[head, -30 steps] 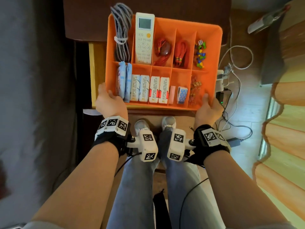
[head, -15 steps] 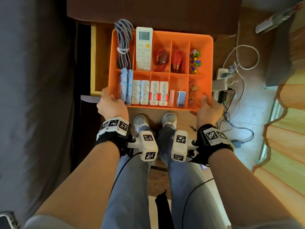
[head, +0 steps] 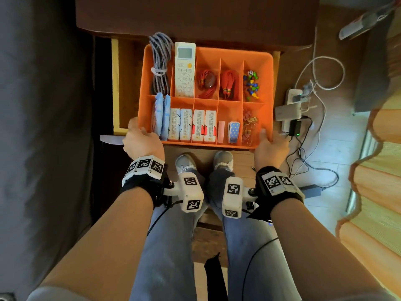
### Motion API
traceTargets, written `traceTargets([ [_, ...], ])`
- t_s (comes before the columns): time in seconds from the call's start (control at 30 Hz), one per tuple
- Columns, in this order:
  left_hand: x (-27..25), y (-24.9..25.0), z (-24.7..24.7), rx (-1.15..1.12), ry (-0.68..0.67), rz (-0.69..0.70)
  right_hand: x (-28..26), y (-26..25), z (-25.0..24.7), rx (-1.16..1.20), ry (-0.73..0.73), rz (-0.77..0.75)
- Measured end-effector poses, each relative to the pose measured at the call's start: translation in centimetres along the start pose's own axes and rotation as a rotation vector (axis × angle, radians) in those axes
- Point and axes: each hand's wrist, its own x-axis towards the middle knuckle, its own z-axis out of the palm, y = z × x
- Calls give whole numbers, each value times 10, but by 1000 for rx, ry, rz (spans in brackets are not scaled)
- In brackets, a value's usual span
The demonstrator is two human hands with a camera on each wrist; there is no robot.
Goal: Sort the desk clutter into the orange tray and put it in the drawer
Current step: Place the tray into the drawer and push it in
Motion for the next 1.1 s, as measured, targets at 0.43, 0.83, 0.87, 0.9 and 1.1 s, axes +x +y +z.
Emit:
traceTargets([
  [0.43, 12, 11, 5, 25, 16, -6, 15, -16, 11, -39, -38, 77],
  [0.83, 33, 32, 24, 34, -17, 1, 42, -24, 28, -60, -80, 63],
  [0.87, 35, 33, 28, 29, -14, 2, 45, -21, 32, -57, -81, 66],
  [0.9, 37, 33, 31, 26, -9, 2, 49, -18, 35, -48, -82, 67],
  [1.1, 48, 34, 48, 32, 1, 21, 59, -12, 40, -71, -102, 56],
])
